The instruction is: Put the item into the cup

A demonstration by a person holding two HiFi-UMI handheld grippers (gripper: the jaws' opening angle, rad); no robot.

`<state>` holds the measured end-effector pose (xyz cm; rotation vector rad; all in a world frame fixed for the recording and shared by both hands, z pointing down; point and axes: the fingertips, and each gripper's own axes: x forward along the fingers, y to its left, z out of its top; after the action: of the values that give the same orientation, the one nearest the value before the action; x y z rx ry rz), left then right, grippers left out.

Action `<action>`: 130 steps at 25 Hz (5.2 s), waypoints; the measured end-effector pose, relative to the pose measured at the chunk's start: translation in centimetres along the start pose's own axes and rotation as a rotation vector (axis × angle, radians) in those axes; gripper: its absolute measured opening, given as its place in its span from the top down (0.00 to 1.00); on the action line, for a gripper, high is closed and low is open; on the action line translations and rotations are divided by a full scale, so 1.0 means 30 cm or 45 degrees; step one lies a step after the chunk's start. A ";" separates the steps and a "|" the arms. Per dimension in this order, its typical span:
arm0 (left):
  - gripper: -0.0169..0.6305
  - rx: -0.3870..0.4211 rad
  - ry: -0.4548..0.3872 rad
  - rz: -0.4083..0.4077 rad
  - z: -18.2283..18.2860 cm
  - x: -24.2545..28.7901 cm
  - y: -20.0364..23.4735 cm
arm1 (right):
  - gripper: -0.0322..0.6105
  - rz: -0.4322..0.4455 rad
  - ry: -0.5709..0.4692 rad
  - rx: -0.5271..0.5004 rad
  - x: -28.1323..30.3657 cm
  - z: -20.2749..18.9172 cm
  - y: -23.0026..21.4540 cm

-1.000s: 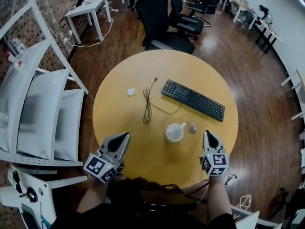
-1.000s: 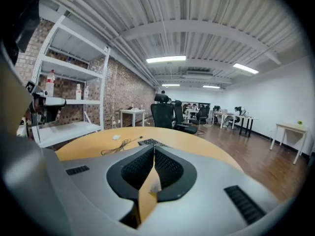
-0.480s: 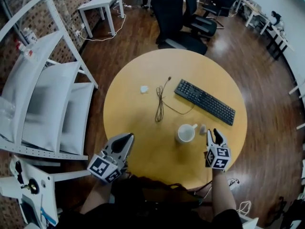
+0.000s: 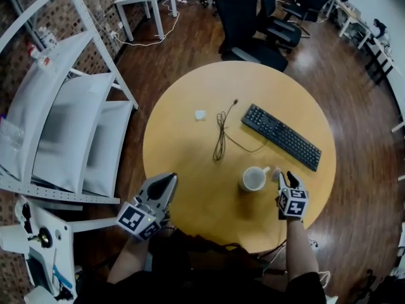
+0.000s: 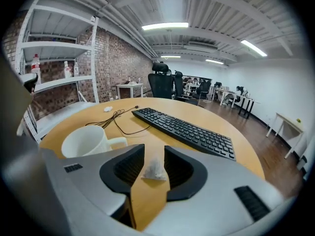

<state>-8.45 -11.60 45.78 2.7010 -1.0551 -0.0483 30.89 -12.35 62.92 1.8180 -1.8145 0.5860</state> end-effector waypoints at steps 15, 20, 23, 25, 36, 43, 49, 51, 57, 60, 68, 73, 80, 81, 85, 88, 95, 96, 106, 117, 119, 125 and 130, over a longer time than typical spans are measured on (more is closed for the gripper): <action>0.99 -0.025 0.013 0.055 -0.007 0.048 -0.009 | 0.74 0.023 0.163 -0.040 0.181 -0.068 -0.039; 0.99 -0.023 0.036 0.098 -0.012 0.049 0.010 | 0.74 0.071 0.172 -0.035 0.203 -0.068 -0.013; 0.99 -0.054 0.030 0.109 -0.019 0.055 0.020 | 0.74 0.085 0.150 -0.036 0.202 -0.057 0.012; 0.99 -0.074 0.032 0.110 -0.029 0.059 0.025 | 0.74 0.087 0.160 -0.049 0.200 -0.068 0.025; 0.99 -0.056 0.069 0.095 -0.044 0.068 0.023 | 0.86 0.089 0.215 -0.060 0.226 -0.104 0.030; 0.99 -0.053 0.079 0.099 -0.048 0.062 0.023 | 0.95 0.066 0.219 -0.060 0.207 -0.119 0.018; 0.99 -0.047 0.081 0.083 -0.053 0.053 0.016 | 0.95 0.045 0.212 -0.061 0.177 -0.132 0.010; 0.99 -0.046 0.085 0.084 -0.056 0.045 0.022 | 0.95 0.043 0.188 -0.050 0.171 -0.125 0.012; 0.99 -0.053 0.083 0.088 -0.058 0.029 0.045 | 0.95 0.039 0.064 -0.009 0.104 -0.031 0.022; 0.99 -0.064 0.063 0.072 -0.046 0.025 0.046 | 0.95 0.028 -0.003 -0.009 0.047 0.027 0.021; 0.99 -0.082 0.008 -0.032 -0.001 0.061 0.017 | 0.95 0.041 -0.150 0.030 -0.116 0.112 0.053; 0.99 -0.093 -0.029 -0.126 0.059 0.062 -0.018 | 0.95 0.066 -0.199 0.035 -0.208 0.128 0.109; 0.99 -0.109 -0.041 -0.095 0.074 0.035 0.035 | 0.95 0.081 -0.282 -0.031 -0.259 0.193 0.191; 0.99 -0.101 -0.039 -0.100 0.070 0.033 0.040 | 0.95 0.082 -0.291 -0.037 -0.263 0.205 0.197; 0.99 -0.088 -0.032 -0.114 0.062 0.022 0.053 | 0.95 0.096 -0.323 -0.057 -0.281 0.249 0.230; 0.99 -0.085 -0.031 -0.115 0.065 0.024 0.060 | 0.95 0.109 -0.349 -0.065 -0.286 0.285 0.256; 0.99 -0.080 -0.036 -0.116 0.079 0.002 0.061 | 0.95 0.181 -0.376 -0.079 -0.272 0.322 0.340; 0.99 -0.083 -0.035 -0.114 0.078 -0.002 0.060 | 0.95 0.192 -0.382 -0.079 -0.268 0.328 0.349; 0.99 -0.109 -0.024 -0.031 0.045 -0.070 0.111 | 0.95 0.243 -0.359 -0.096 -0.210 0.323 0.420; 0.99 -0.114 0.003 0.034 0.016 -0.129 0.131 | 0.95 0.226 -0.264 -0.095 -0.145 0.235 0.422; 0.99 -0.125 0.003 0.048 0.014 -0.141 0.136 | 0.95 0.224 -0.254 -0.093 -0.131 0.223 0.422; 0.99 -0.139 0.018 0.077 -0.015 -0.155 0.141 | 0.95 0.215 -0.160 -0.100 -0.075 0.163 0.416; 0.99 -0.163 0.031 0.088 -0.028 -0.150 0.143 | 0.92 0.219 -0.099 -0.118 -0.053 0.133 0.419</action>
<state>-14.53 -11.46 47.36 2.5436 -1.0986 -0.0681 18.11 -13.38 59.42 1.6559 -2.0295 0.4903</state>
